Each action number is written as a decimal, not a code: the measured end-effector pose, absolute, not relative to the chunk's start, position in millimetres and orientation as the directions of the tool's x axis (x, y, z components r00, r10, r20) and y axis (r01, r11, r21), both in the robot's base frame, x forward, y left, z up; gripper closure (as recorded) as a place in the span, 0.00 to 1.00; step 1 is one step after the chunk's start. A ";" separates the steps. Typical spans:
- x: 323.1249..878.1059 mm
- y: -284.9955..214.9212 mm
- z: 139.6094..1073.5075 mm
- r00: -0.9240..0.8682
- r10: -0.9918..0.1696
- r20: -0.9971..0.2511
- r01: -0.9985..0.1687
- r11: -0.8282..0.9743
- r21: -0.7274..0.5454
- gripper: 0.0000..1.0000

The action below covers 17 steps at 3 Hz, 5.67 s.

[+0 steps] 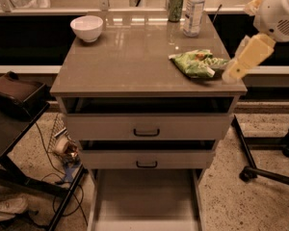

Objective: Move green jalapeno chip bag near white bowl

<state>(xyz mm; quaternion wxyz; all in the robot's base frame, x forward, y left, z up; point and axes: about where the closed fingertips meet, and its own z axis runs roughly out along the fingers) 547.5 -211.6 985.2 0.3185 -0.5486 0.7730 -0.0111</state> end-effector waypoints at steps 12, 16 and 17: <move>724.6 -94.8 917.7 -0.044 -0.742 -0.669 -0.896 0.326 -0.303 1.00; 810.8 -14.8 944.0 0.027 -0.757 -0.652 -0.861 0.314 -0.400 1.00; 810.8 -14.7 943.9 0.027 -0.757 -0.652 -0.861 0.314 -0.400 1.00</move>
Offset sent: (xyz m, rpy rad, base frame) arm 0.0617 -0.0067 -0.0175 0.1307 -0.0543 -0.0303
